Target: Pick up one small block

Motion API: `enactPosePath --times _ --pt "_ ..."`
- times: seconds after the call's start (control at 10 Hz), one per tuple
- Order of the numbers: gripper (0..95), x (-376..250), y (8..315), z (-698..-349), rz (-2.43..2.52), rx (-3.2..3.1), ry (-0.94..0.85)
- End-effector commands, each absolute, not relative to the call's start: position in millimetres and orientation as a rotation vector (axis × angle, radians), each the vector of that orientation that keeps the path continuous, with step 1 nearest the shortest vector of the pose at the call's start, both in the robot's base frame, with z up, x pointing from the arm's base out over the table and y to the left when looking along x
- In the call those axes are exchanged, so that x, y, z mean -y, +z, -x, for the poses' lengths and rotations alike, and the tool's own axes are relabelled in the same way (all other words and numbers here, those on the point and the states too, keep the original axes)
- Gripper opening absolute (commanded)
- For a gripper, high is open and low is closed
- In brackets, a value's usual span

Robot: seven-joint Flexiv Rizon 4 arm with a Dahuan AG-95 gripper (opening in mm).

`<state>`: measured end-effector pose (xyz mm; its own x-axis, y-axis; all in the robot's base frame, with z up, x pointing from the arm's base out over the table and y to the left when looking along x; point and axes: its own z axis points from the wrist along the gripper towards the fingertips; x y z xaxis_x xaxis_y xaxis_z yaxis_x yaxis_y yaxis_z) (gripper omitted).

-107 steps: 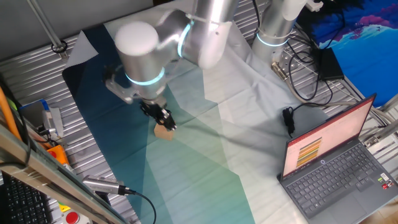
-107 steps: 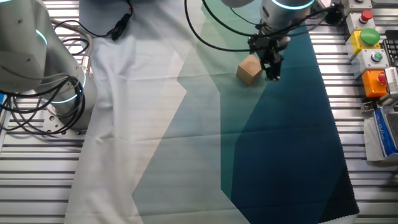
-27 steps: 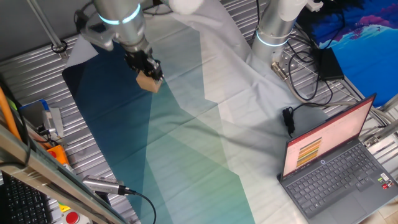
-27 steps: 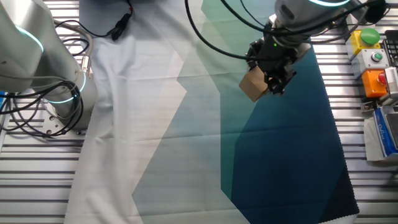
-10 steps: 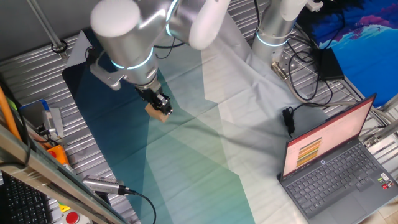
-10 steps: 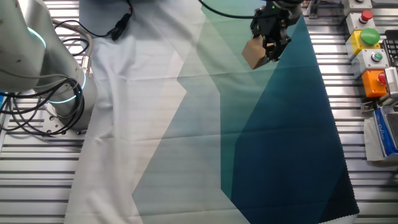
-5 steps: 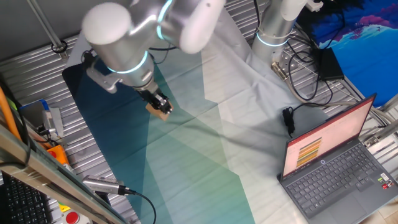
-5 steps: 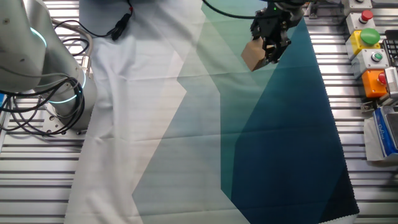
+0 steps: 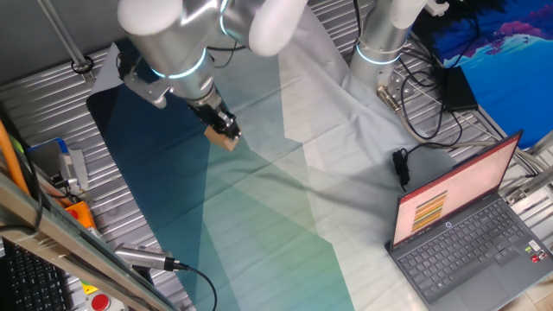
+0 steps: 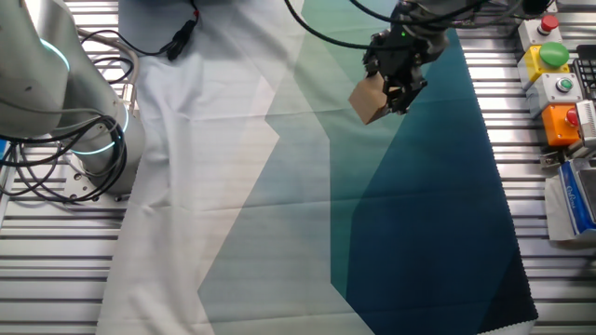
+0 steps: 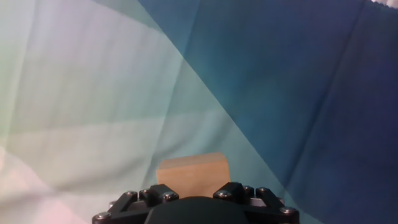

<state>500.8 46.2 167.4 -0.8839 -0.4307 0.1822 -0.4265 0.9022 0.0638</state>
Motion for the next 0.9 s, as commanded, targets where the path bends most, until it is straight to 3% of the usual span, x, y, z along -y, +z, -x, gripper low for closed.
enactPosePath --times 0.1,0.9 --pt "0.0 -36 177 -495 -0.667 2.852 -0.044" --pt "0.0 -33 184 -484 -0.650 2.848 -0.044"
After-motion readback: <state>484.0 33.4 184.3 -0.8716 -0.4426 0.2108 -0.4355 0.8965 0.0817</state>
